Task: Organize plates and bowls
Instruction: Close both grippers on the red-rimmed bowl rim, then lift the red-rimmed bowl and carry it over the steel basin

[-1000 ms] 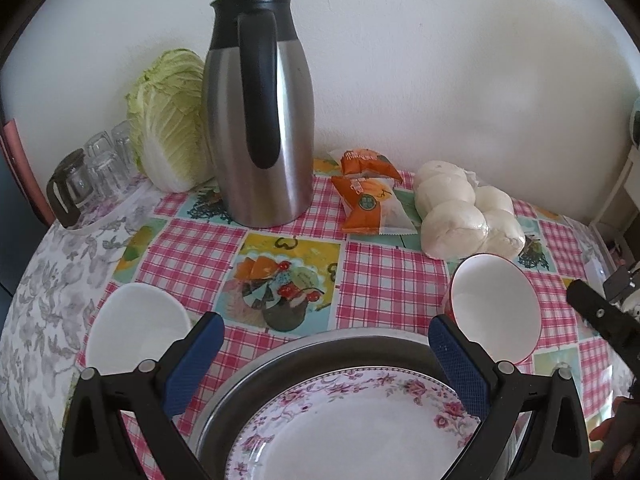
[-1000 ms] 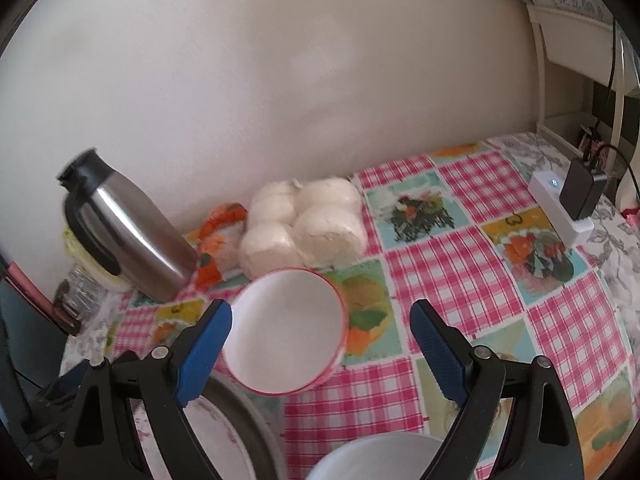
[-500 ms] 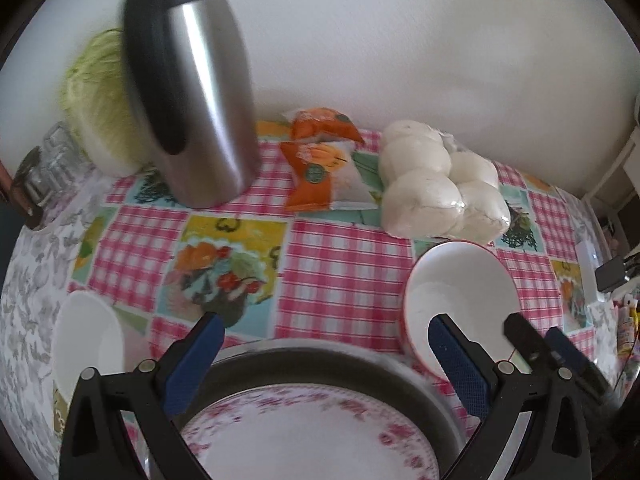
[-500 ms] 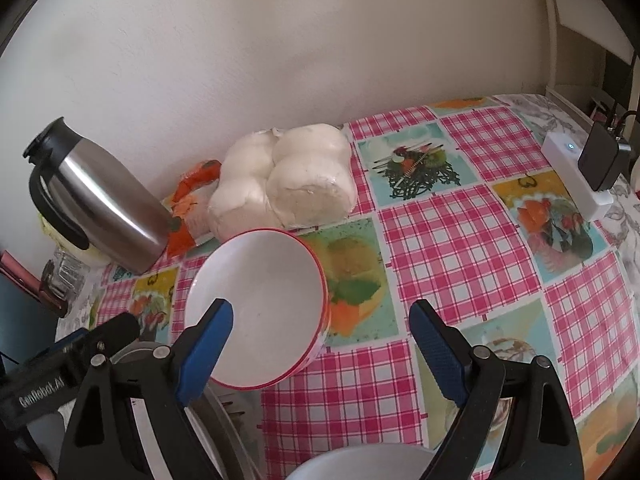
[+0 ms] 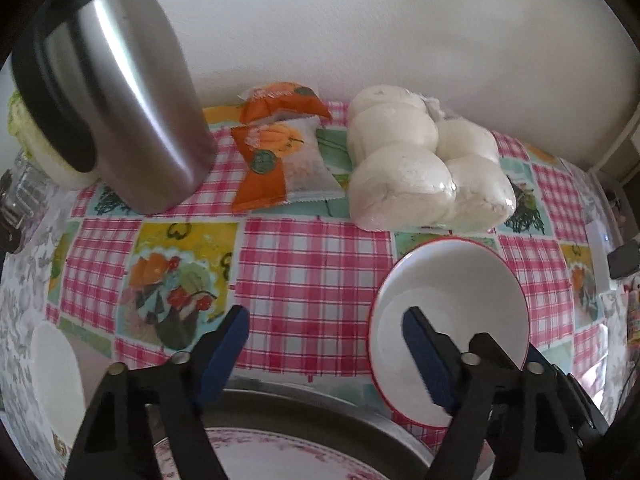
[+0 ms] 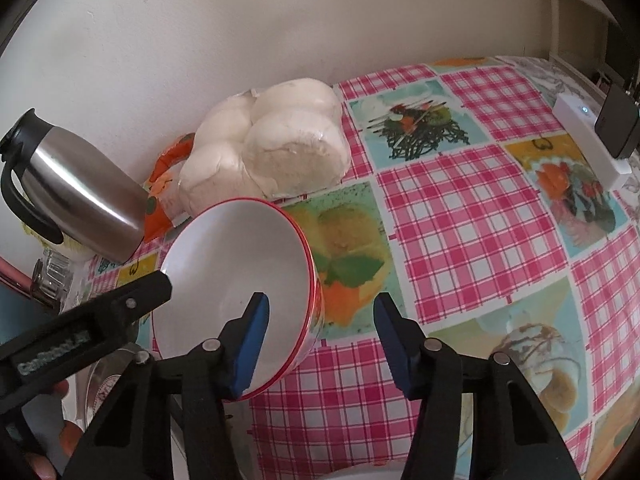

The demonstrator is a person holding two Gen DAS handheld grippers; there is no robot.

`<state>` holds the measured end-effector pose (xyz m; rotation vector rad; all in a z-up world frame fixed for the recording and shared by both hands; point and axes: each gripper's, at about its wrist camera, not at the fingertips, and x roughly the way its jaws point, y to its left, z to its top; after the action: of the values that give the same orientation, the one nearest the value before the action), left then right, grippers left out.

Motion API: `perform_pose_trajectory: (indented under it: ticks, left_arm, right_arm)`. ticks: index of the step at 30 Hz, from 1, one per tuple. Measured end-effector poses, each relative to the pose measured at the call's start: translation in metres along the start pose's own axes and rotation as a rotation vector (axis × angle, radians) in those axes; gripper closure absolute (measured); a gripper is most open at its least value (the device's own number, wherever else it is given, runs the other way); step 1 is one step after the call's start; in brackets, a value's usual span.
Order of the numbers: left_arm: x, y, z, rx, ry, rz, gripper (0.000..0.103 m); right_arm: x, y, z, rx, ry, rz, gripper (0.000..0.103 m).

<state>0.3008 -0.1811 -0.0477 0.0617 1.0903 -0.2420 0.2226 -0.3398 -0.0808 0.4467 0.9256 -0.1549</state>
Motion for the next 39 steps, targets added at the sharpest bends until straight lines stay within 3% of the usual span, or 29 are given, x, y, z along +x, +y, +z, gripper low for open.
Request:
perform_pose_trajectory:
  ticks: [12, 15, 17, 31, 39]
  left_arm:
    - [0.025, -0.011, -0.007, 0.009, 0.062, -0.044, 0.070]
    - [0.027, -0.014, -0.007, 0.023, 0.063, -0.054, 0.079]
    - [0.028, -0.018, -0.007, 0.032, 0.070, -0.068, 0.092]
    - [0.002, -0.046, -0.011, 0.079, -0.017, -0.126, 0.092]
    - [-0.043, -0.031, -0.017, -0.009, -0.127, -0.163, 0.092]
  right_arm:
    - [0.015, 0.006, -0.003, -0.025, 0.045, 0.026, 0.071]
    - [0.023, 0.007, -0.006, -0.026, 0.069, 0.029, 0.073]
    - [0.022, 0.008, -0.007, -0.028, 0.071, 0.029, 0.073]
    - [0.002, 0.001, -0.002, -0.035, 0.020, 0.021, 0.077]
    - [-0.035, 0.014, 0.002, -0.087, -0.048, 0.025, 0.077]
